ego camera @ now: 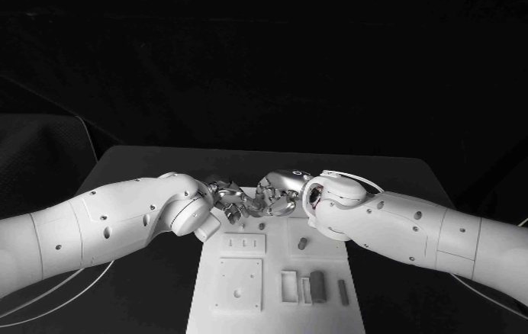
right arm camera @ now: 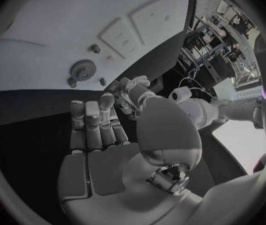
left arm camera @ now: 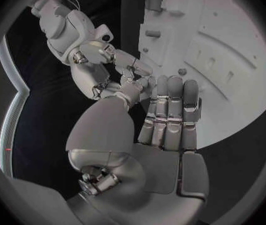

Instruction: Assemble the parts on the task board

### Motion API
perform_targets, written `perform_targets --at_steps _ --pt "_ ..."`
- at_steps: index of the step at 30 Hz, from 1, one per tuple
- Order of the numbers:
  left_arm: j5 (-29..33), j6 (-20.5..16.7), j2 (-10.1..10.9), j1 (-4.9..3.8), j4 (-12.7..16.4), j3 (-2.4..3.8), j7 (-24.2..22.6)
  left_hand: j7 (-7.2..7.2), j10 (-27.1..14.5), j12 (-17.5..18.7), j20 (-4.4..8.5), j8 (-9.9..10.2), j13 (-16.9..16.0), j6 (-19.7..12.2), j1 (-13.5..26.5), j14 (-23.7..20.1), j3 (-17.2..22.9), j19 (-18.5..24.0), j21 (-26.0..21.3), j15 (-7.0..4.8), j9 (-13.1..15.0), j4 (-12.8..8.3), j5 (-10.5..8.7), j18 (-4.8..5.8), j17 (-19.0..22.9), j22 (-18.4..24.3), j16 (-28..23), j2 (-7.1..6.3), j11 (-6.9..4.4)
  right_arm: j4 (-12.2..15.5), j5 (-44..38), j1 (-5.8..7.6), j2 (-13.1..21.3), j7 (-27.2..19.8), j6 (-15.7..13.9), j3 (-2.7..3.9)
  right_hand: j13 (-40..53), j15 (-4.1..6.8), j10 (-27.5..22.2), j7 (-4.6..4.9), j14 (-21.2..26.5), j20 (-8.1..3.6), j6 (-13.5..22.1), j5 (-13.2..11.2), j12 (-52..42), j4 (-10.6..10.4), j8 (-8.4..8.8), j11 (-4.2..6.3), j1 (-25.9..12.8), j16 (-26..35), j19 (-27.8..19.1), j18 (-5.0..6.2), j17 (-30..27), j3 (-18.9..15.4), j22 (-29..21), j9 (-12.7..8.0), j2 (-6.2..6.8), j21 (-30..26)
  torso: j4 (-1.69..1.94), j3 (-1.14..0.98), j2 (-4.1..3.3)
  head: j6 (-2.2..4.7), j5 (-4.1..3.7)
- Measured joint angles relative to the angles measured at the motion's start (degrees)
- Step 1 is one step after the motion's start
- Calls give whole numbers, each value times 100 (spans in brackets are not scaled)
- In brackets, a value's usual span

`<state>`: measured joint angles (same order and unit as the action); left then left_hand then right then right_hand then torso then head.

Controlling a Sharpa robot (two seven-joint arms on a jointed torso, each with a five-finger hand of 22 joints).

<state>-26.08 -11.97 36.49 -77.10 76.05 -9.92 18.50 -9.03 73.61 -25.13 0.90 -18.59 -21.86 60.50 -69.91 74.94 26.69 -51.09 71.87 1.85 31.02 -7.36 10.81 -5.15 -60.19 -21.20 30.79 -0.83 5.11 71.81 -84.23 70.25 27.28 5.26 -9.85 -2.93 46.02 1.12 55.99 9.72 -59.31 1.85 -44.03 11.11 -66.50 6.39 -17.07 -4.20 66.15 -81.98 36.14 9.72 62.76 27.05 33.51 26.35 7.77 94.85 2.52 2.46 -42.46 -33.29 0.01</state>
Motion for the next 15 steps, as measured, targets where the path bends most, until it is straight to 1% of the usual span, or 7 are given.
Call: perform_targets --at_steps 6,10,15 --pt "-1 5 35 -1 1 0 12 -9 0 0 -5 0 -5 9 -7 0 1 4 0 0 0 -1 -1 1 0 -5 0 -7 -1 -41 17 -1 60 0 -1 0 0 6 -20 29 10 13 40 0 0 0 23 -20 0 0 -13 1 -3 0 0 -7 0 0 0 -1 -1 -4 -4" --pt "-1 7 44 -2 2 0 19 -10 1 0 -10 0 -5 10 -8 0 9 9 0 0 0 -10 -2 1 -7 -5 0 -7 -1 -47 28 -1 112 1 -1 0 -5 0 -20 16 17 21 65 0 0 0 23 -20 0 0 -21 1 -5 0 -6 -7 0 0 -3 -1 -3 -8 -5" --pt "-69 7 83 -2 2 0 65 -15 16 0 -10 0 -5 15 -8 0 11 9 22 0 0 -12 -34 1 -19 -10 0 -8 13 -43 69 -1 280 -2 1 -2 -5 -1 -20 19 18 21 68 0 0 0 23 -20 0 0 -21 1 -5 0 -6 -7 0 0 -3 -4 -3 -9 -12"
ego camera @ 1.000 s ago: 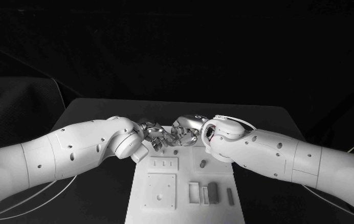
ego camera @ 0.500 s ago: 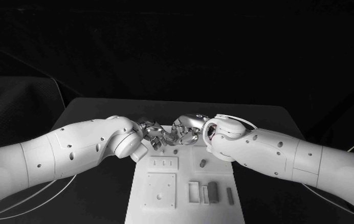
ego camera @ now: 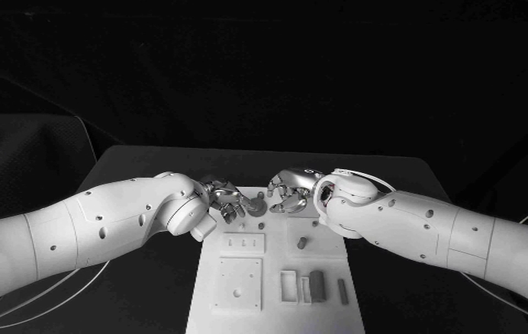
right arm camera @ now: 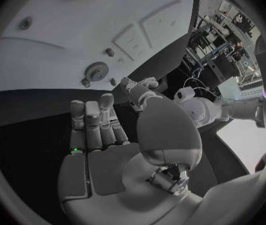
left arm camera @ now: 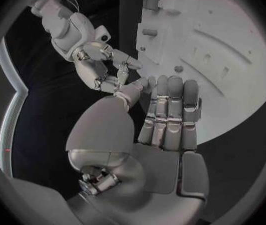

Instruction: Assemble the parts on the task board

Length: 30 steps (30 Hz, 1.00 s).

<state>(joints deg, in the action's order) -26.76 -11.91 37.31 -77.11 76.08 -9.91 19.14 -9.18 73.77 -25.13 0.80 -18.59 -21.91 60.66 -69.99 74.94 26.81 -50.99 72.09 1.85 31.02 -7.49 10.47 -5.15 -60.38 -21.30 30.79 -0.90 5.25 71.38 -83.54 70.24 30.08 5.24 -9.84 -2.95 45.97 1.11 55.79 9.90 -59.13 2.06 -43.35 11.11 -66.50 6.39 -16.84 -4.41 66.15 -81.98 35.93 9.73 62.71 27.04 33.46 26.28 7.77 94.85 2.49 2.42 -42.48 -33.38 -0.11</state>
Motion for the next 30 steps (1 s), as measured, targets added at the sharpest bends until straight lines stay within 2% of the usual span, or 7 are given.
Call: perform_targets --at_steps 6,12,14,16,20,24,30 --pt "-363 26 19 -29 -43 -7 236 -1 8 0 -1 0 1 3 -22 18 0 0 4 -18 0 -1 -8 0 -15 -3 0 -22 3 -7 226 0 285 -6 -35 8 0 -1 0 0 1 0 1 0 0 0 0 0 0 0 0 0 0 0 0 -5 0 0 -7 -18 -1 -5 16" --pt "-747 143 -41 -30 -69 -31 505 -2 87 0 -1 0 1 4 -32 22 -29 0 73 -20 0 98 -4 1 -62 -28 35 -33 -1 -123 868 21 508 -116 -200 117 1 -2 0 0 1 0 1 0 0 0 0 0 0 0 0 1 0 0 0 -5 0 0 -3 -16 -3 -9 37" --pt "-837 175 -77 -40 -74 -94 558 -2 100 1 -1 0 1 4 -16 33 -40 0 81 -31 0 129 -4 1 -80 -28 45 -24 -6 -234 1175 32 549 -212 -300 156 0 -2 0 0 1 0 1 0 0 0 0 0 0 0 0 0 -2 0 0 -5 0 0 0 -10 0 -20 43" --pt "-937 203 -100 -79 -67 -249 613 -2 130 1 -1 0 1 4 81 45 -27 0 88 -39 0 173 -4 0 -83 -28 45 -35 -18 -385 1572 41 575 -368 -446 182 1 -2 0 -1 1 0 0 0 0 0 0 0 0 0 0 0 -7 0 -7 -5 0 0 3 -7 5 -29 48" --pt "-1103 225 -108 -131 -27 -365 706 22 239 1 12 -33 1 154 338 82 -34 -53 132 -61 2 281 0 1 -118 -46 45 -111 -78 -771 2244 43 541 -707 -697 213 -6 -3 0 -22 1 -21 -20 0 0 0 -25 0 0 0 -21 1 -7 0 -7 0 0 0 9 -4 15 -48 59" --pt "-1210 231 -104 -138 65 -382 777 90 293 -21 12 -225 2 311 552 113 -28 -54 134 -69 144 330 12 -5 -142 -51 71 -137 -116 -1238 2646 48 436 -999 -882 343 -16 -4 -51 -18 0 -21 -60 0 0 0 -58 -10 -33 0 -21 1 -20 0 -16 7 -33 0 13 -13 18 -76 87" --pt "-1296 234 -159 -139 187 -382 841 191 383 -67 50 -236 -19 443 688 229 -35 -156 216 -107 171 353 23 -57 -183 -77 116 -165 -117 -1642 2945 47 370 -1240 -1052 343 -16 -8 -51 -18 29 -21 -62 0 0 0 -59 -10 -32 22 -21 1 -19 0 -15 7 -33 0 23 -6 19 -124 81"
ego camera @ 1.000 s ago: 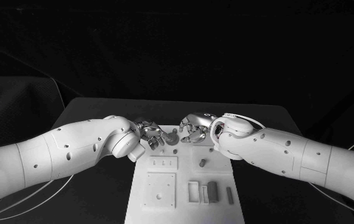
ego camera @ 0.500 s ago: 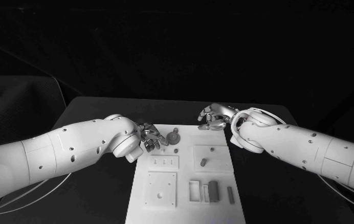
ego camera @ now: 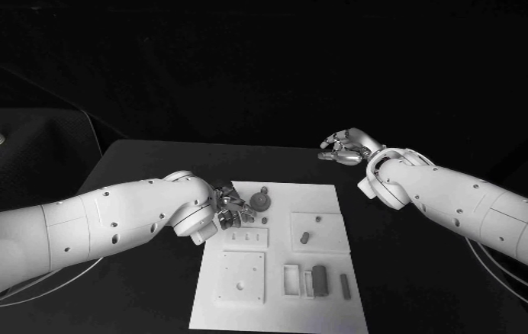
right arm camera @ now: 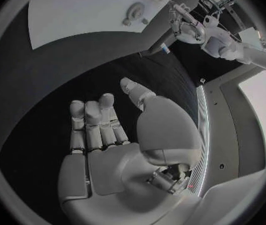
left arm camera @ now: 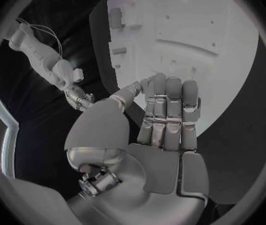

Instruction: Assemble the parts on the task board

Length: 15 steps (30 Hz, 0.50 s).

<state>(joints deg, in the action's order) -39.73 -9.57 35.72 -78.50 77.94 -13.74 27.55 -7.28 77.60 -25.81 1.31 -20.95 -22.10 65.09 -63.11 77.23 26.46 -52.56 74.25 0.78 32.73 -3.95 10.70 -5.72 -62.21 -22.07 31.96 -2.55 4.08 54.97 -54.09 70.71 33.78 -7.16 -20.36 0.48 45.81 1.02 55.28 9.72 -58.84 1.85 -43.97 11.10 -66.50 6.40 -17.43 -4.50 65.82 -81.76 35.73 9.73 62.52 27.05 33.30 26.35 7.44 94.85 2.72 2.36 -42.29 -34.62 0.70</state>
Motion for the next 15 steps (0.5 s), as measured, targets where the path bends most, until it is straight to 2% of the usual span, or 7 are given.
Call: perform_targets --at_steps 3,9,15 --pt "-22 0 -34 0 25 0 32 5 45 -4 21 0 -8 49 11 29 16 -21 28 -29 0 16 0 -5 -23 -11 40 0 -34 -39 74 0 -34 -70 -42 0 -1 8 0 0 11 0 0 0 0 0 0 0 0 0 0 0 -4 0 0 0 0 0 2 13 2 -26 8" --pt "-73 0 -131 0 21 0 86 2 71 -33 4 0 -9 62 11 58 16 -40 47 -17 7 16 0 -8 -33 -17 40 0 -21 -70 152 0 -82 -151 -74 1 -5 7 0 -7 12 0 -7 0 0 0 0 0 0 0 0 0 -6 0 -5 -1 0 0 5 13 3 -75 16" --pt "-211 37 -141 1 -50 0 128 21 92 -33 24 -21 -8 81 11 79 18 -61 47 -38 7 13 0 -8 -41 -17 40 0 -42 -70 192 0 -84 -195 -79 1 -5 0 0 -8 19 0 -7 0 0 0 0 0 0 0 0 0 -6 0 -5 -1 0 0 6 20 0 -126 29"
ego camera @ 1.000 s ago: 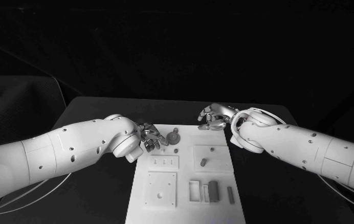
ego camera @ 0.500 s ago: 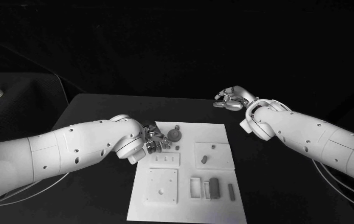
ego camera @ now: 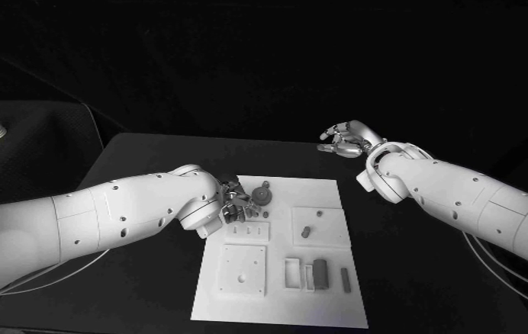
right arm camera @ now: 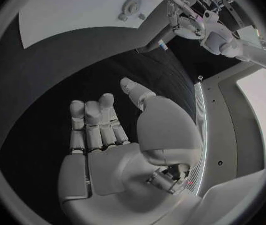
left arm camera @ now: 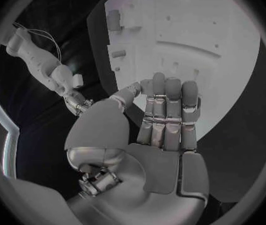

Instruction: Assemble the parts on the task board

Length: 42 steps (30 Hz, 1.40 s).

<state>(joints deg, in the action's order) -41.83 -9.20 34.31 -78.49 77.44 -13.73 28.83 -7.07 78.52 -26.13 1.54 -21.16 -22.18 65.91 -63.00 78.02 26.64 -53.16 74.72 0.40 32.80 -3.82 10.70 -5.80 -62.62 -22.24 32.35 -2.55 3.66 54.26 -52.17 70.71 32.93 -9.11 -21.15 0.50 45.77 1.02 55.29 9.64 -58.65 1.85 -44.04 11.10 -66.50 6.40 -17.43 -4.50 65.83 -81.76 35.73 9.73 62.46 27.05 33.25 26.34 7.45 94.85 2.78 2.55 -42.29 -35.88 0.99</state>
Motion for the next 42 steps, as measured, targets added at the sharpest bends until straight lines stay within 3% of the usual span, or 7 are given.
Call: perform_targets --at_steps 11,18,30,42 --pt "-315 245 -160 10 -227 1 103 0 0 0 0 1 1 0 -4 0 137 0 25 0 -2 -137 -11 0 -23 -5 0 -45 0 13 26 0 14 -24 1 0 -2 -1 0 -1 1 0 0 0 0 0 0 0 0 0 0 0 0 0 0 0 0 0 -26 1 -16 -94 -4" --pt "-410 512 -183 14 -293 1 179 0 0 0 -1 2 1 0 -57 0 156 1 25 0 -5 -157 -26 0 -24 -4 0 -37 0 33 31 -1 8 -29 3 0 -5 -1 0 -2 1 0 -1 0 0 0 0 0 0 0 0 0 -2 0 1 4 0 0 -23 0 -18 -146 -19" --pt "-468 1034 -176 16 -330 2 312 -1 -1 0 -1 8 1 -2 -94 -1 178 1 25 1 -13 -180 -10 1 -29 -4 0 -1 0 27 34 -1 -9 -30 11 -1 -5 -3 0 -10 1 0 -8 0 0 0 0 0 0 0 0 0 -4 0 -4 3 0 0 -18 -3 -15 -177 -25" --pt "-523 1227 -224 53 -409 3 354 -10 -1 0 -2 15 2 -10 -95 -1 178 1 25 1 -10 -181 -12 1 -28 -3 0 0 1 24 35 -1 -16 -29 16 0 -5 -7 0 -12 4 0 -10 0 0 0 0 0 1 0 0 0 -4 0 -4 2 1 0 -23 -2 -20 -202 -36"
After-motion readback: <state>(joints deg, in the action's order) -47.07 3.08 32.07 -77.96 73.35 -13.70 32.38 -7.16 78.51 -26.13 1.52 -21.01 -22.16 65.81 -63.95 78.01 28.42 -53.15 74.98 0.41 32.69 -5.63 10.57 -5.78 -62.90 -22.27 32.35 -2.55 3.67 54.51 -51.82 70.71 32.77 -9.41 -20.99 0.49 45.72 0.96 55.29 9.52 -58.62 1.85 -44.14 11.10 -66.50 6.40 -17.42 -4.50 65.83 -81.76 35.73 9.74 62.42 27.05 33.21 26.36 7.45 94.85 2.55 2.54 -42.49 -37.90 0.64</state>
